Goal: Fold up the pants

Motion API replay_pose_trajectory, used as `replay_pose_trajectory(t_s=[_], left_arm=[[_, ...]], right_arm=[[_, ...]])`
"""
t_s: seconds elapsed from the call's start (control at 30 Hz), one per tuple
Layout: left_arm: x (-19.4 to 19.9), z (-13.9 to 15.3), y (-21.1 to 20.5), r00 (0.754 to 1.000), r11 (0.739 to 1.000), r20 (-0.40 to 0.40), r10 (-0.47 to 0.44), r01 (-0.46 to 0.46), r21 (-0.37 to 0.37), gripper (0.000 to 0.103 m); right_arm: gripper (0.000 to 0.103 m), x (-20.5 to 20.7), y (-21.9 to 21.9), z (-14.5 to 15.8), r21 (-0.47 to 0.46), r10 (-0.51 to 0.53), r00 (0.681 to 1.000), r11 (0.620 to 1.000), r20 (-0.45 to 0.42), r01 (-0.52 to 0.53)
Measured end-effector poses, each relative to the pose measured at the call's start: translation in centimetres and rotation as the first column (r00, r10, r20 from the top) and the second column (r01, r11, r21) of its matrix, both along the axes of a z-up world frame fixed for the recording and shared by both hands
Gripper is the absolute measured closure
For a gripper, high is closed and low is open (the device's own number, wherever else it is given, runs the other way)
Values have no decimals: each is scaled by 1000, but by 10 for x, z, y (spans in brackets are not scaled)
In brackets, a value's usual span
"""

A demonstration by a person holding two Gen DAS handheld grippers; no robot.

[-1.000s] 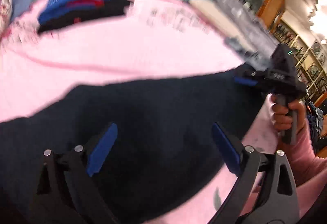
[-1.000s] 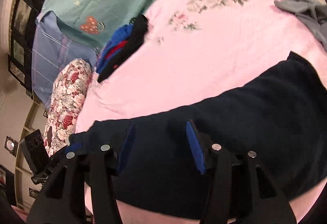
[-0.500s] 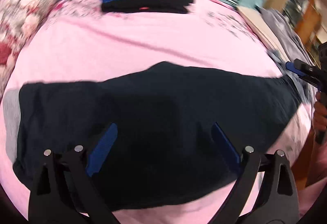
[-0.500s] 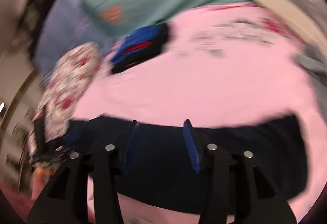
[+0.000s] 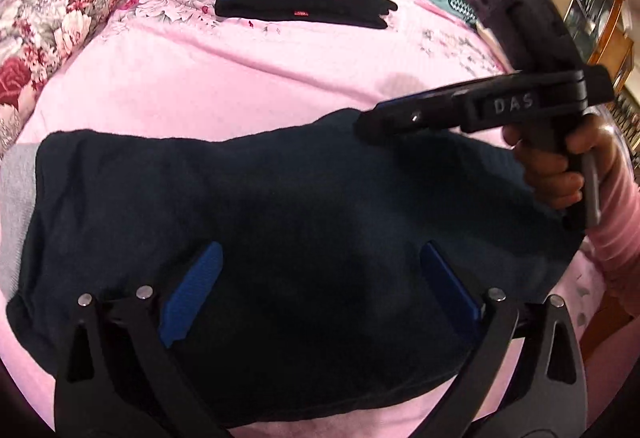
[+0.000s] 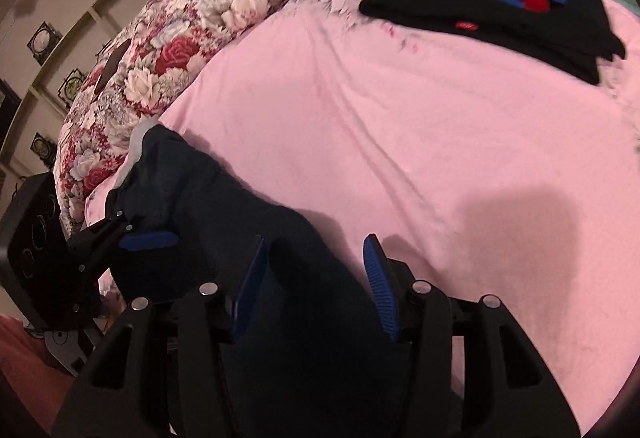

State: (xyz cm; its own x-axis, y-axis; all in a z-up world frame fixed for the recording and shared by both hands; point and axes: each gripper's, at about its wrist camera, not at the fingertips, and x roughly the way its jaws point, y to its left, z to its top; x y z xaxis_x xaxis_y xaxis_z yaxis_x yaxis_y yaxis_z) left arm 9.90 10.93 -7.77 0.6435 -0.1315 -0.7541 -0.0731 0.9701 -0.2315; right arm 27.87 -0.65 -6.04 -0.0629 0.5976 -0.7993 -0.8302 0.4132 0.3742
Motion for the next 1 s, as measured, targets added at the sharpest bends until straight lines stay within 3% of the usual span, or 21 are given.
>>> replay_pose_trajectory(t_s=[0.33, 0.5, 0.6, 0.8, 1.0], left_arm=[[1, -1, 2, 1000, 1000, 2, -4, 4, -19, 2], [0, -2, 4, 1000, 1000, 5, -5, 5, -30, 2], [0, -2, 4, 1000, 1000, 5, -6, 6, -30, 2], [0, -3, 4, 1000, 999, 5, -5, 5, -32, 2], [1, -4, 3, 1000, 1000, -2, -9, 9, -28, 2]], right_arm=[[50, -31, 2, 18, 43, 234, 970, 972, -66, -231], [50, -19, 4, 7, -20, 182, 983, 983, -38, -182], [50, -8, 6, -2, -56, 142, 987, 988, -73, -146], [48, -24, 0, 16, 25, 281, 951, 960, -125, -280], [46, -32, 3, 1, 19, 354, 918, 934, -178, -356]])
